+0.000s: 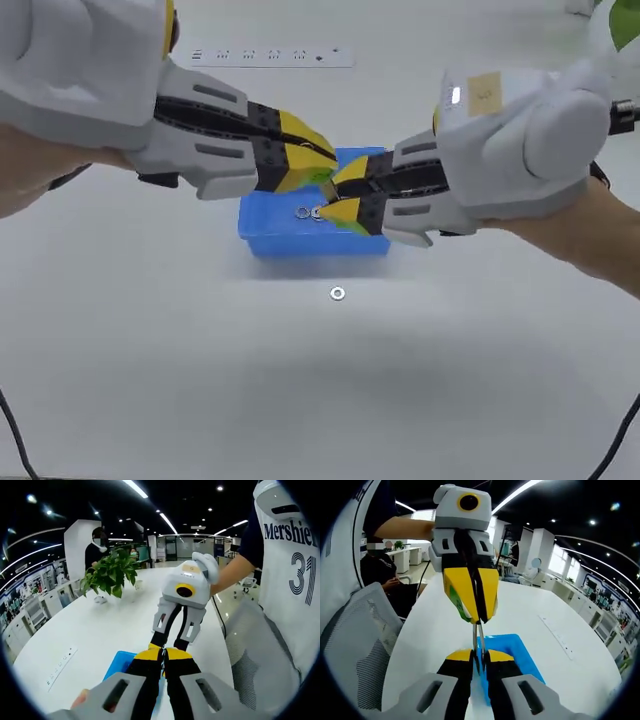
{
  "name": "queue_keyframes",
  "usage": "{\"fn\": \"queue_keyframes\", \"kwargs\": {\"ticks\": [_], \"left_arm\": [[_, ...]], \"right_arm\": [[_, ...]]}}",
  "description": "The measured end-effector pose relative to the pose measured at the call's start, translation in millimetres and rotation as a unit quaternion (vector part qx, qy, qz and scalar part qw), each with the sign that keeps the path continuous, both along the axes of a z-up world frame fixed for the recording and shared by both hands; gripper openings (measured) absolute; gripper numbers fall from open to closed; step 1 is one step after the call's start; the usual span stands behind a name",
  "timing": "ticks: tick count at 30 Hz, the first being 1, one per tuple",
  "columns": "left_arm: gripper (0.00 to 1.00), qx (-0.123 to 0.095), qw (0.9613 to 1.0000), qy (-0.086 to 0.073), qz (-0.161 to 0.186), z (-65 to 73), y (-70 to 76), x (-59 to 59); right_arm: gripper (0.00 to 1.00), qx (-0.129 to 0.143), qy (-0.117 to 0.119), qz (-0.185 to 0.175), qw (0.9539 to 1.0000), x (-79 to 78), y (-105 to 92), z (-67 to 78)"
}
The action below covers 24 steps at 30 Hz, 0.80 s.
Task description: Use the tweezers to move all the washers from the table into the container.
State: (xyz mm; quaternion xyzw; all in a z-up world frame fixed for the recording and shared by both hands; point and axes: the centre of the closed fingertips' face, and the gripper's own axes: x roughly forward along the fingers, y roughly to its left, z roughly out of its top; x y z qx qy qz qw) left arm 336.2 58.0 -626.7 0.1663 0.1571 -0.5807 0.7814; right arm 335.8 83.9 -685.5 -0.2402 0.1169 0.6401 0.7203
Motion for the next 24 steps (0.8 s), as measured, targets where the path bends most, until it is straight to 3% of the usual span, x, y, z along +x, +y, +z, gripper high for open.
{"fn": "queue_keyframes", "kwargs": {"ticks": [5, 8, 11, 13, 19, 24], "left_arm": [[0.06, 0.003, 0.9999, 0.012, -0.004, -8.4, -2.8, -15.3], [0.06, 0.010, 0.9997, 0.020, -0.006, -16.5, -6.6, -28.3], [0.06, 0.014, 0.9994, 0.031, 0.000, -25.8, -7.6, -28.2], [0.06, 0.016, 0.9992, 0.035, 0.005, -32.6, -12.8, -38.1], [0.06, 0.021, 0.9981, 0.055, 0.015, -52.7, -12.5, -40.0], [0.06, 0.023, 0.9975, 0.062, 0.024, -64.1, -9.5, -33.0]], "right_arm": [[0.11, 0.000, 0.007, 0.000, 1.0000, -16.0, -2.9, -7.3], [0.11, -0.006, 0.017, 0.003, 0.9998, -26.3, -4.5, -18.6], [0.11, -0.011, 0.025, 0.001, 0.9996, -31.3, -5.6, -29.6], [0.11, -0.014, 0.032, 0.000, 0.9994, -33.8, -6.9, -38.0], [0.12, -0.026, 0.053, 0.006, 0.9982, -37.6, -8.3, -59.4], [0.12, -0.030, 0.059, 0.002, 0.9978, -30.2, -6.7, -72.0]]}}
